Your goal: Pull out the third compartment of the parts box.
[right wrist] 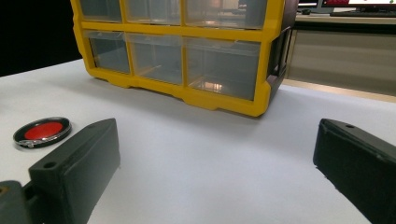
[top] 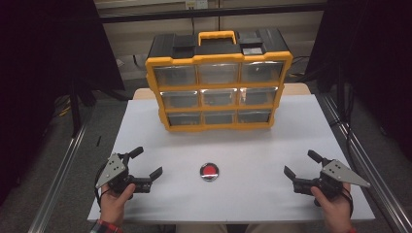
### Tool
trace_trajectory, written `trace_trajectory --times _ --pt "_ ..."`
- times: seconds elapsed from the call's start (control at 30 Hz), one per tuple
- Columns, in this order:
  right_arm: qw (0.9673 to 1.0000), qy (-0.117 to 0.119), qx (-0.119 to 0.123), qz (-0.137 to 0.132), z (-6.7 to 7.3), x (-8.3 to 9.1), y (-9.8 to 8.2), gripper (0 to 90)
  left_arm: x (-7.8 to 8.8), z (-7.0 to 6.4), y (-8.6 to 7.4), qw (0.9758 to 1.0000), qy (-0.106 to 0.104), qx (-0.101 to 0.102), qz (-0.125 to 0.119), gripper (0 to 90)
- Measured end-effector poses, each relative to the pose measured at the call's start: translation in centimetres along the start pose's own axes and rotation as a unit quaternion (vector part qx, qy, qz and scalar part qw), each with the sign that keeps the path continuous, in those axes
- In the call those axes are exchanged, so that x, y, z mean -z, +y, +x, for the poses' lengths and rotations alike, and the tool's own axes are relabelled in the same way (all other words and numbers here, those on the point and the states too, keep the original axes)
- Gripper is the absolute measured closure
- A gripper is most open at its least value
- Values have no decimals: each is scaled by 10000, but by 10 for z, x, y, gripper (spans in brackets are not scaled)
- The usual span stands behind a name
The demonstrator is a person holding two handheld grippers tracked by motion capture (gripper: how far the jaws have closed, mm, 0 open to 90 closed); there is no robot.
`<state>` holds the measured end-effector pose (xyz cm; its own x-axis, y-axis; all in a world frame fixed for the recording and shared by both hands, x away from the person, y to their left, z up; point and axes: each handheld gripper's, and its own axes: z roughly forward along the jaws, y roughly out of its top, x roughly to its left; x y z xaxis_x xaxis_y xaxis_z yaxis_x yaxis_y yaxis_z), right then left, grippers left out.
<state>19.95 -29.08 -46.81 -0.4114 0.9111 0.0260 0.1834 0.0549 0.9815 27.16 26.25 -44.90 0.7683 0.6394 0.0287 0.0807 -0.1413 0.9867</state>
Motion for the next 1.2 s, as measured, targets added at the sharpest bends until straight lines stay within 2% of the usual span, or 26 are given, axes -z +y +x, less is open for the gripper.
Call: trace_trajectory --times 0.03,0.07,0.1,0.13,0.17,0.2,0.33,0.5,0.57,0.6,0.63,0.73,0.83,0.9,0.93,0.97,1.0,1.2 --pt "10000 -7 -29 -4 0 0 0 0 -2 -2 -1 9999 -7 141 -74 16" --pt "10000 1 -13 11 0 0 1 0 0 -1 -1 10000 12 40 26 16" --pt "10000 -13 -11 2 0 0 1 0 0 -1 -1 10000 -24 63 38 16" --pt "10000 -25 -9 -5 0 -1 1 0 -1 -2 -1 9998 21 167 -75 16" --pt "10000 -29 -11 -20 0 -1 2 1 -1 -2 -1 9998 17 166 -73 16" --pt "10000 -26 4 -8 0 -1 2 1 -1 0 -1 10000 7 71 -4 16" --pt "10000 -68 -60 21 0 -2 4 2 -1 0 -1 10000 -8 29 33 16" --pt "9998 -127 -116 35 -1 -3 6 3 -1 0 -1 10000 7 72 9 16" --pt "9998 -160 -136 35 -1 -4 6 3 -1 -1 -1 10000 63 67 36 16" --pt "9997 -176 -135 49 -1 -4 7 3 0 0 -1 10000 23 -7 76 16" --pt "9997 -198 -125 69 0 -5 8 3 -1 -1 -1 10000 26 73 24 16" --pt "9996 -250 -78 85 1 -8 11 4 -1 -1 -2 9999 11 118 48 16" --pt "9995 -255 -112 136 1 -9 14 6 -1 0 -2 10000 6 71 61 17" --pt "9995 -237 -81 179 1 -11 15 6 -2 -1 -2 9999 15 155 -1 17" --pt "9995 -227 -75 189 1 -11 16 6 -1 0 -2 10000 4 67 63 17" --pt "9995 -222 -94 198 1 -12 17 7 -2 -1 -2 9999 10 135 22 17" --pt "9996 -225 -60 178 0 -13 18 7 -1 0 -2 10000 -9 64 72 18" --pt "9994 -254 -90 198 -1 -14 24 10 -1 0 -2 10000 18 60 67 18"
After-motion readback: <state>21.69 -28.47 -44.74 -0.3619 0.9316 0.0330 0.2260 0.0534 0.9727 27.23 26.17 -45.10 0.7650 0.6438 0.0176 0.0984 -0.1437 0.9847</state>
